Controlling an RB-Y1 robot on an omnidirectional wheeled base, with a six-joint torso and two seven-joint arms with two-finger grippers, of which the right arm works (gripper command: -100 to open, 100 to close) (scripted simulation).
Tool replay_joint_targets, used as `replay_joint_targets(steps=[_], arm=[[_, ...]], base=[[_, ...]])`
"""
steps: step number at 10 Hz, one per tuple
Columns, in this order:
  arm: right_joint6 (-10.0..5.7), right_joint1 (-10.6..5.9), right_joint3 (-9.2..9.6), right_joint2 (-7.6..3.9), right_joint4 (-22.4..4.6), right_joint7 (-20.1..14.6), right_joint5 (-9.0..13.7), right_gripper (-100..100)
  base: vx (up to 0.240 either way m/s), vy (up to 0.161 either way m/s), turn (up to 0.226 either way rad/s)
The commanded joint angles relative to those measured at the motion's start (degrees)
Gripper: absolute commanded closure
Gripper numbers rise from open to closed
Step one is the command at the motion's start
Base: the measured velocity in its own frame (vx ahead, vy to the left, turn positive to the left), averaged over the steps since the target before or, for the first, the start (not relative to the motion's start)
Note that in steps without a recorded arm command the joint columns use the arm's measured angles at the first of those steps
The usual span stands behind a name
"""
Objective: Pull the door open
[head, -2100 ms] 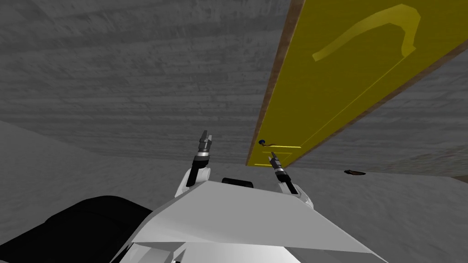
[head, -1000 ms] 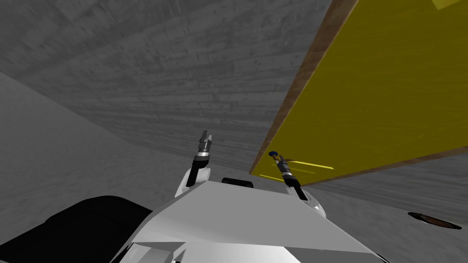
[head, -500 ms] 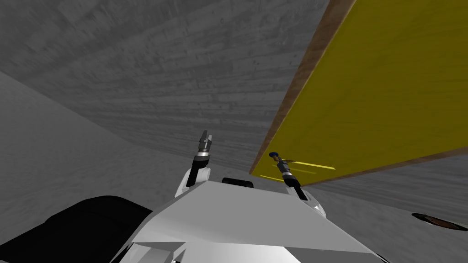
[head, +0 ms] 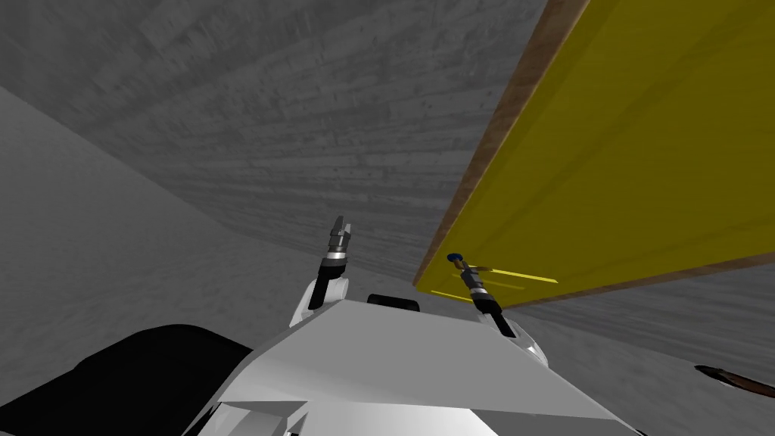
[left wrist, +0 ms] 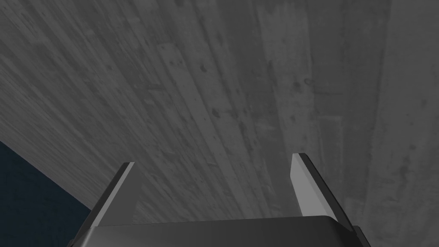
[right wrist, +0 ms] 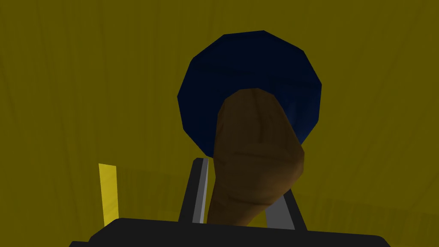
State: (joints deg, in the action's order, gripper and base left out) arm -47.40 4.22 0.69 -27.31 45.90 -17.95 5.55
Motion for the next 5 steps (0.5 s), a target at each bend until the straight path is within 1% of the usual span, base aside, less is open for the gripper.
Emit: replay_joint_targets(steps=[1,2,5], arm=[[-1.5,1.29,0.82,-0.86,0.2,-0.9,-0.3,100],[-2.47,1.97,1.31,-1.56,0.3,-1.6,-0.5,100],[-5.08,3.79,2.6,-3.4,0.4,-3.5,-1.0,100]], base=[[-0.208,-0.066,0.144],[-0.237,-0.053,0.129],[-0.215,-0.082,0.133]])
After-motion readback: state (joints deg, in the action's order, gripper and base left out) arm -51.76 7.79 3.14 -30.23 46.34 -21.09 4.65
